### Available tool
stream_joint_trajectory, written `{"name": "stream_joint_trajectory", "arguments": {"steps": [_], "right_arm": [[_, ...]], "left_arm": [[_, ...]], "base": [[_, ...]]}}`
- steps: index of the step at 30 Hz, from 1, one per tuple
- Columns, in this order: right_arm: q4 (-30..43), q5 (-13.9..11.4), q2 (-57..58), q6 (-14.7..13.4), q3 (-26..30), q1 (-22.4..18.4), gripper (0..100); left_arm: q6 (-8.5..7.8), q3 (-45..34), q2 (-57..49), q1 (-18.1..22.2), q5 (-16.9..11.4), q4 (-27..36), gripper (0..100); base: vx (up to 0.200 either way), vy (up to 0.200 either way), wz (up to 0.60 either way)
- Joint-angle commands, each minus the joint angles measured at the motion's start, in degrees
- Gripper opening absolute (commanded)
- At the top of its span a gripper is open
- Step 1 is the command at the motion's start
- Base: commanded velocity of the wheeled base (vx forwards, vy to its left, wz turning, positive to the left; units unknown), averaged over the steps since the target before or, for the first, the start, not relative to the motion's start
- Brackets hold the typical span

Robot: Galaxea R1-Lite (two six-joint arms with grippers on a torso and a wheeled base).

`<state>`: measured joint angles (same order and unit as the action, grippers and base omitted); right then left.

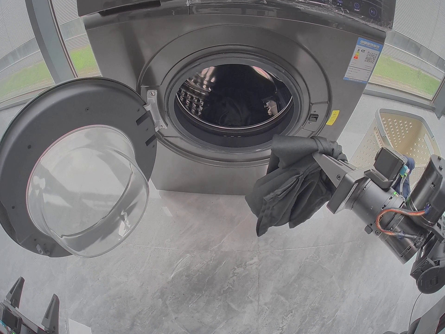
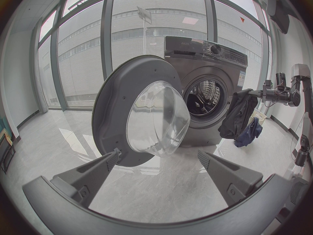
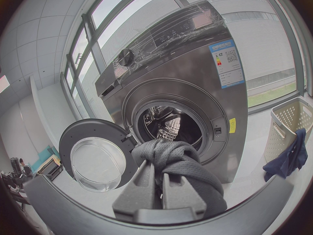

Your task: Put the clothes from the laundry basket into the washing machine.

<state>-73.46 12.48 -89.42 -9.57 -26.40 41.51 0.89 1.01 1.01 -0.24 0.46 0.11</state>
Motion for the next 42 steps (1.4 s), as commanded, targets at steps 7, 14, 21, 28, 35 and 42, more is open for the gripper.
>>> {"name": "stream_joint_trajectory", "arguments": {"steps": [7,14,21,28,35,42], "right_arm": [[-0.1,0.2,-6.7,0.1,-4.4,0.2,0],[-0.1,0.4,-8.8,-0.1,-10.8,0.2,0],[-0.1,0.5,-9.6,-0.3,-13.1,0.1,0],[-0.2,0.4,-12.0,-0.4,-14.6,0.0,0],[-0.2,0.4,-14.3,-0.4,-17.5,-0.5,0],[0.0,0.5,-16.1,-0.3,-20.6,-0.6,0]], "left_arm": [[-2.21,-1.0,-0.8,0.2,-0.3,0.0,100],[-3.26,-1.0,-1.0,0.2,-0.7,-0.1,100],[-3.18,8.4,6.4,-0.4,-3.8,-6.9,100],[-2.38,11.6,22.5,-7.1,-10.8,-9.0,100],[-3.09,16.7,45.3,-13.9,-11.9,-24.2,100],[-2.3,18.5,61.6,-24.4,-11.4,-35.2,100]], "base": [[0.0,0.0,0.0],[0.0,0.0,0.0],[0.0,0.0,0.0],[0.0,0.0,0.0],[0.0,0.0,0.0],[0.0,0.0,0.0]]}}
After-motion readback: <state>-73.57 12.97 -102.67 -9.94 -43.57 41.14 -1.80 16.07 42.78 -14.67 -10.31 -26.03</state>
